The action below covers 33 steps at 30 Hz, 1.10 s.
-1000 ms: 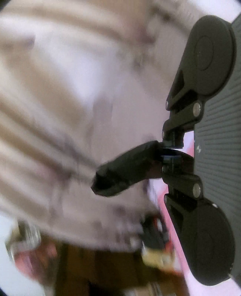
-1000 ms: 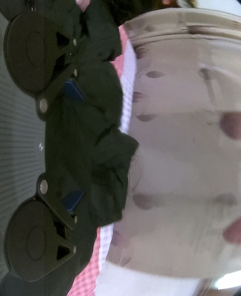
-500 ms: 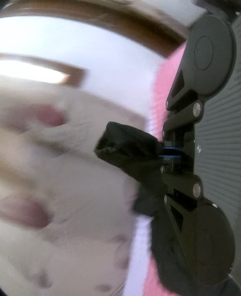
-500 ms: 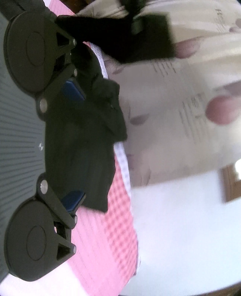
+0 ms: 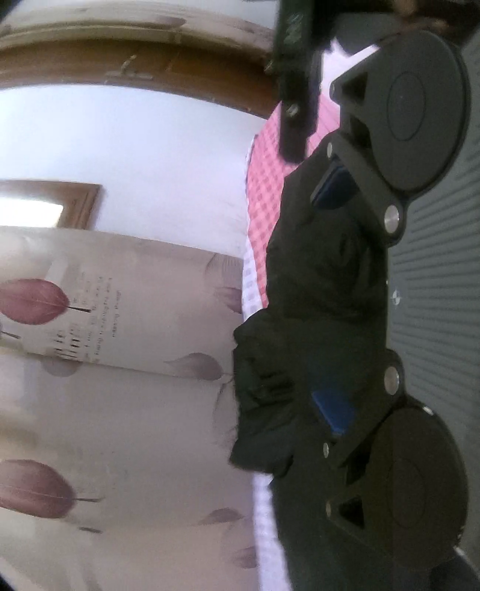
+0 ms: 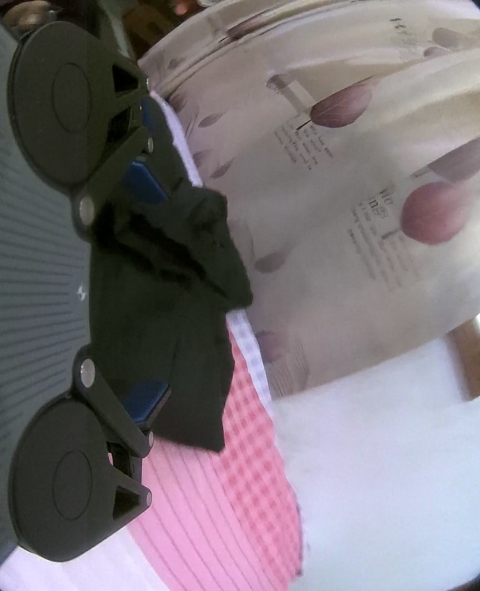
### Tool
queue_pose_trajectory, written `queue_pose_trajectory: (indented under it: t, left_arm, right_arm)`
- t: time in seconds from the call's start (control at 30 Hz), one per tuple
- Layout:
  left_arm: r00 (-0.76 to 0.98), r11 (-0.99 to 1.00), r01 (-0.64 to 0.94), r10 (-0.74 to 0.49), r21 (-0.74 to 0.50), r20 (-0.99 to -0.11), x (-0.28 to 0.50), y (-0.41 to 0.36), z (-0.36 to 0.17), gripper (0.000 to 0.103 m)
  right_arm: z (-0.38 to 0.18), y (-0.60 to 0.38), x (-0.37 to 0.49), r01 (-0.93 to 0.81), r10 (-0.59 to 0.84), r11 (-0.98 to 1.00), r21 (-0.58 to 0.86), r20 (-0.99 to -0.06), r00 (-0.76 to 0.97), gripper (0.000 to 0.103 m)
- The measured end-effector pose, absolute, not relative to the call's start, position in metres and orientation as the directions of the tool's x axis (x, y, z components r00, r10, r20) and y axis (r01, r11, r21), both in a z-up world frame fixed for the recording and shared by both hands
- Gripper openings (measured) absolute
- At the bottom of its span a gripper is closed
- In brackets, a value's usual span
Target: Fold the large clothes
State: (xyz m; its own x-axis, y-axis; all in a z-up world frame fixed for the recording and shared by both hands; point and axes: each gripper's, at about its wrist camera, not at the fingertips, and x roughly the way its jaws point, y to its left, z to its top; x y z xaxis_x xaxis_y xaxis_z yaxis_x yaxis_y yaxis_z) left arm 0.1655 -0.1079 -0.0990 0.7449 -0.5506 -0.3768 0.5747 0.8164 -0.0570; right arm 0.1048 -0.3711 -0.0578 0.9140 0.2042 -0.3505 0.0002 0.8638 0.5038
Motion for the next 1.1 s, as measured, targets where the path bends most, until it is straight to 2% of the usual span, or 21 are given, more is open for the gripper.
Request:
queue_pose_trajectory:
  t: [0.13,0.2,0.23,0.27,0.37,0.53,0.6,0.77,0.9,1.1]
  left_arm:
    - [0.807,0.852,0.523,-0.484,0.027,-0.338,0.148,-0.097,-0.088,0.100]
    - [0.822,0.873,0.487,-0.448,0.024,-0.351,0.153,-0.086,-0.088,0.088]
    - [0.827,0.887,0.463,-0.427,0.011,-0.365,0.159,-0.080,-0.087,0.079]
    - [0.832,0.901,0.433,-0.400,0.001,-0.384,0.165,-0.075,-0.088,0.071]
    - [0.836,0.938,0.346,-0.319,-0.023,-0.447,0.185,-0.059,-0.091,0.065]
    - [0.853,0.975,0.218,-0.174,0.033,-0.492,0.201,-0.040,-0.095,0.064]
    - [0.857,0.979,0.193,-0.140,0.057,-0.496,0.201,-0.035,-0.095,0.064]
    - [0.872,0.982,0.146,-0.070,0.121,-0.485,0.203,-0.033,-0.095,0.069]
    - [0.878,0.981,0.130,-0.046,0.145,-0.476,0.204,-0.033,-0.099,0.070]
    - [0.884,0.975,0.113,-0.011,0.190,-0.467,0.204,-0.036,-0.103,0.071]
  right_arm:
    - [-0.043,-0.357,0.122,-0.040,0.216,0.872,0.487,-0.310,0.926,0.103]
    - [-0.032,-0.339,0.135,-0.068,0.207,0.913,0.403,-0.312,0.927,0.083]
    - [-0.028,-0.329,0.144,-0.085,0.213,0.925,0.370,-0.323,0.922,0.056]
    - [-0.024,-0.319,0.154,-0.109,0.231,0.932,0.344,-0.335,0.914,0.044]
    - [-0.023,-0.288,0.181,-0.159,0.239,0.960,0.230,-0.378,0.894,0.041]
    - [-0.081,-0.274,0.216,-0.110,0.131,0.991,0.071,-0.585,0.801,0.037]
    - [-0.104,-0.283,0.212,-0.116,0.163,0.986,0.121,-0.550,0.819,0.037]
    - [-0.104,-0.272,0.212,-0.108,0.126,0.992,0.066,-0.548,0.827,0.040]
    - [-0.104,-0.271,0.213,-0.103,0.121,0.993,0.062,-0.544,0.830,0.041]
    - [-0.105,-0.271,0.211,-0.084,0.094,0.996,0.044,-0.538,0.838,0.048]
